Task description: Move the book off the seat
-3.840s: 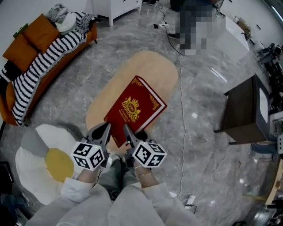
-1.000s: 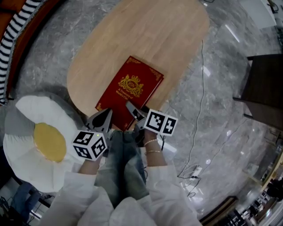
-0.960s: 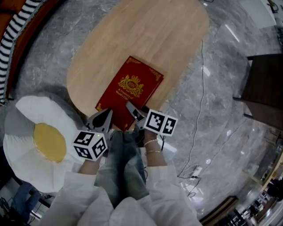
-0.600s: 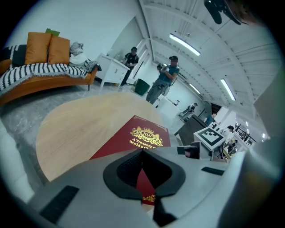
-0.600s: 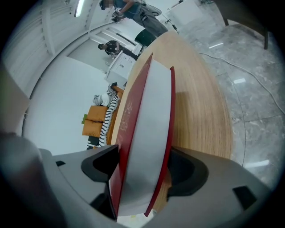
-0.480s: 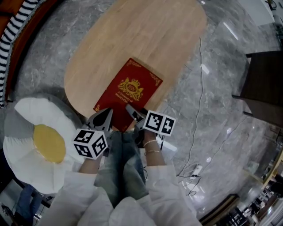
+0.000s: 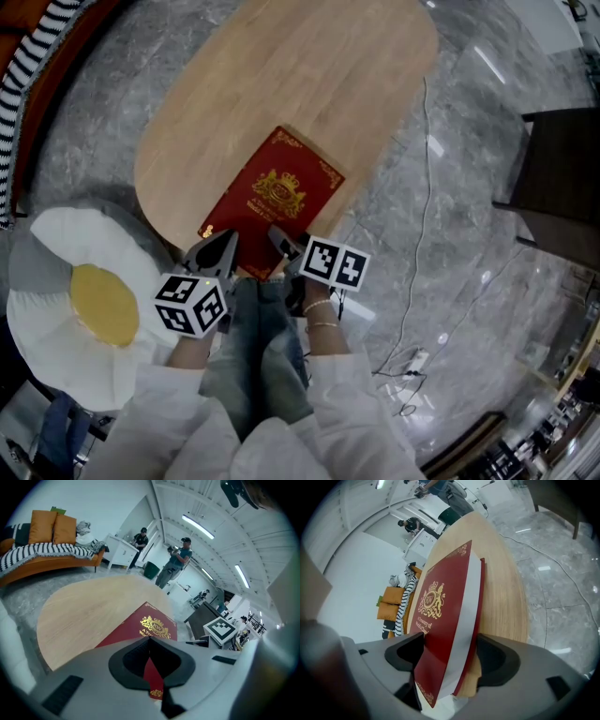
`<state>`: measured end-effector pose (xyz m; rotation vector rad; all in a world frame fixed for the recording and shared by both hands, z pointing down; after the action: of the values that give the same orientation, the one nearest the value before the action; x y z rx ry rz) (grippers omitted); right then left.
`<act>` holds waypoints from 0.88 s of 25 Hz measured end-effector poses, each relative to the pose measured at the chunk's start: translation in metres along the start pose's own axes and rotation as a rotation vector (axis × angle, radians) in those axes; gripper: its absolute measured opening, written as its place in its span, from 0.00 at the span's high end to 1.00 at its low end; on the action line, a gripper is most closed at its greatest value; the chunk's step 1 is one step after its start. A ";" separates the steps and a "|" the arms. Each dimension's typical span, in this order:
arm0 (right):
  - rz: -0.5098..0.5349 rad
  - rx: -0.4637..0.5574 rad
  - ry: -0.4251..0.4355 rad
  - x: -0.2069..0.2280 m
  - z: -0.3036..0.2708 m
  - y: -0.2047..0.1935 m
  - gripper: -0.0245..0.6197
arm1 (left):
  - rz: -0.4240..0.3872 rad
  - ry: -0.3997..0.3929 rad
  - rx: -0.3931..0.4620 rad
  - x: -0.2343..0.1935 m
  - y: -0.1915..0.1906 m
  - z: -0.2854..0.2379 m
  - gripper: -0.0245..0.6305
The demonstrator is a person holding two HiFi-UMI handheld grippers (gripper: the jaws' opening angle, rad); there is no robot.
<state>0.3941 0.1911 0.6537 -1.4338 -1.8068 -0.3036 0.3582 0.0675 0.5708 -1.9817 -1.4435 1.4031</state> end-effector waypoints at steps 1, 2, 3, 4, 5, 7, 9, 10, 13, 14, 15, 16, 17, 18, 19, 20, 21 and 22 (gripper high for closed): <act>0.008 -0.001 -0.008 0.001 0.001 -0.001 0.43 | 0.001 -0.001 0.000 0.001 0.000 0.000 0.95; 0.017 -0.001 -0.016 0.002 0.002 -0.001 0.43 | 0.001 -0.002 0.001 0.002 0.000 0.000 0.95; 0.029 -0.002 -0.024 0.003 0.003 -0.002 0.43 | 0.000 -0.004 0.001 0.003 0.001 0.000 0.95; 0.041 -0.002 -0.032 0.003 0.004 -0.002 0.43 | -0.002 -0.006 0.002 0.003 0.002 0.000 0.95; 0.049 -0.002 -0.037 0.004 0.006 -0.002 0.43 | -0.004 -0.007 0.003 0.004 0.003 0.000 0.95; 0.055 -0.002 -0.046 0.006 0.011 -0.001 0.43 | -0.006 -0.009 0.006 0.005 0.006 0.002 0.95; 0.062 0.003 -0.059 0.007 0.020 0.002 0.43 | -0.009 -0.013 0.007 0.010 0.012 0.003 0.95; 0.067 0.005 -0.063 0.006 0.025 0.004 0.43 | -0.011 -0.015 0.008 0.013 0.016 0.005 0.95; 0.086 0.016 -0.050 -0.006 0.048 0.009 0.43 | -0.022 -0.030 0.014 0.027 0.032 0.015 0.95; 0.099 0.024 -0.042 -0.014 0.055 0.011 0.43 | -0.029 -0.038 0.018 0.033 0.039 0.019 0.95; 0.111 0.031 -0.032 -0.023 0.063 0.013 0.43 | -0.034 -0.047 0.022 0.038 0.046 0.023 0.95; 0.122 0.034 -0.020 -0.033 0.070 0.016 0.43 | -0.037 -0.054 0.025 0.043 0.054 0.027 0.95; 0.133 0.036 -0.008 -0.043 0.077 0.018 0.43 | -0.038 -0.061 0.026 0.048 0.062 0.030 0.95; 0.144 0.041 0.006 -0.055 0.082 0.022 0.43 | -0.038 -0.068 0.027 0.052 0.069 0.033 0.95; 0.159 0.049 0.023 -0.068 0.088 0.027 0.43 | -0.036 -0.076 0.028 0.057 0.077 0.035 0.95; 0.177 0.063 0.044 -0.082 0.093 0.033 0.44 | -0.034 -0.085 0.029 0.062 0.084 0.037 0.95; 0.197 0.078 0.068 -0.096 0.098 0.039 0.44 | -0.029 -0.096 0.030 0.068 0.092 0.039 0.95; 0.216 0.094 0.093 -0.110 0.104 0.044 0.44 | -0.023 -0.108 0.034 0.075 0.100 0.042 0.95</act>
<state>0.3939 0.1918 0.4955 -1.5073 -1.5555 -0.1691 0.3780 0.0756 0.4400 -1.8897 -1.4724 1.5353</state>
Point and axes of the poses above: the fingertips, and each gripper's own axes: z backward along the fingers, x to its right, y out of its top, the point moved 3 cm from there along z, backward along the fingers, and after that the axes turned 12 degrees about x, right-handed, at the moved point
